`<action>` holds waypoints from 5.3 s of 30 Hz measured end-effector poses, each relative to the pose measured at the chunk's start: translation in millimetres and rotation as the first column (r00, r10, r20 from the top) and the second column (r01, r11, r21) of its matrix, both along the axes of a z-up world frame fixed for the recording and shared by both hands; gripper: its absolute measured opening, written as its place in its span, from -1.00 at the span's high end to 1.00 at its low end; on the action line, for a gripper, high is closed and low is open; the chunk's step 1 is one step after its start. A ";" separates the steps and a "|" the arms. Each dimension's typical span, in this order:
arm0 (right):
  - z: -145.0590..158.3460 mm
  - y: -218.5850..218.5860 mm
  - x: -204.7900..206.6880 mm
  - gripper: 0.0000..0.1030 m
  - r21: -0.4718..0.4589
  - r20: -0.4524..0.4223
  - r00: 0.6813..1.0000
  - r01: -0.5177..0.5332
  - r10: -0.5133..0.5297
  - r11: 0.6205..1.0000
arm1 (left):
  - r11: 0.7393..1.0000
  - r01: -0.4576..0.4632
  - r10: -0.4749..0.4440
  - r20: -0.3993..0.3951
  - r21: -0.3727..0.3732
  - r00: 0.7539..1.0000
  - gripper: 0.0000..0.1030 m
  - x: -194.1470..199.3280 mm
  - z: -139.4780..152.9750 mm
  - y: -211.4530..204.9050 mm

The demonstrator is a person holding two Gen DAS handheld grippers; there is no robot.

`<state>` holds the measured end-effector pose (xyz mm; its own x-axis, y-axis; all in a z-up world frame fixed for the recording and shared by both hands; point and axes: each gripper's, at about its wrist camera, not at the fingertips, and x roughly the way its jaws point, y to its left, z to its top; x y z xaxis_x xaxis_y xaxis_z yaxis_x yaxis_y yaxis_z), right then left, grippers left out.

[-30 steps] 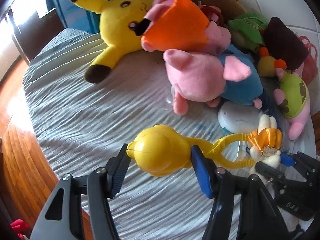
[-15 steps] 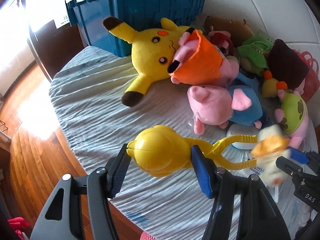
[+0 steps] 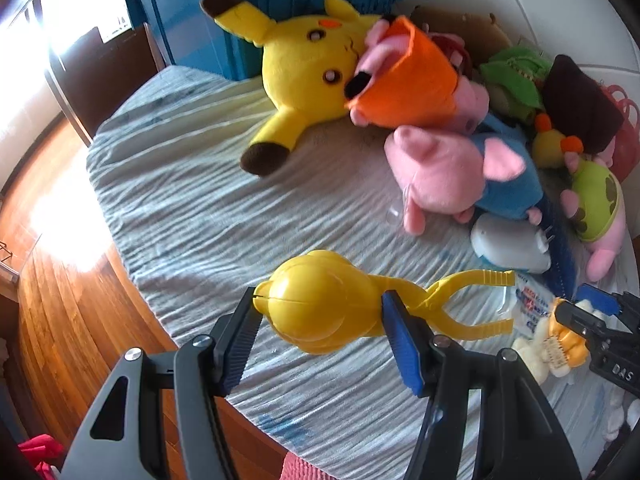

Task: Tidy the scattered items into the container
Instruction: 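Lift the yellow toy and the white plush off the bed, then carry the yellow toy and white plush toward the blue crate with both grippers, then lower both held toys into the blue crate and open both grippers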

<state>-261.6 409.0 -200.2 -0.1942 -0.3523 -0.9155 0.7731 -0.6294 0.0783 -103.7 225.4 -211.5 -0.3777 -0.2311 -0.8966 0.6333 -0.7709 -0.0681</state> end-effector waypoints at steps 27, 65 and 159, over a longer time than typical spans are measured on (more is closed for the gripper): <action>-18.2 54.3 -1.3 -0.55 0.046 0.016 0.986 0.164 -0.165 0.985 | 0.990 0.137 -0.139 0.063 0.034 0.988 -0.16 -34.0 -24.7 29.9; -46.5 61.3 18.0 -0.87 0.030 -0.063 0.985 -0.157 0.158 0.987 | 0.999 0.005 -0.008 0.072 0.042 0.997 -0.17 0.3 -29.9 66.2; 145.3 -245.4 222.0 -0.30 -0.240 -0.346 0.916 -0.295 0.202 0.925 | 0.966 -0.086 0.021 -0.260 -0.243 0.965 -0.17 200.7 148.1 -207.1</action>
<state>-39.5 163.6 -54.9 -0.3224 -0.6597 -0.6789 0.9152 -0.4005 -0.0454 96.9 18.3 -63.4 -0.5655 -0.4614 -0.6836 0.6611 -0.7492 -0.0412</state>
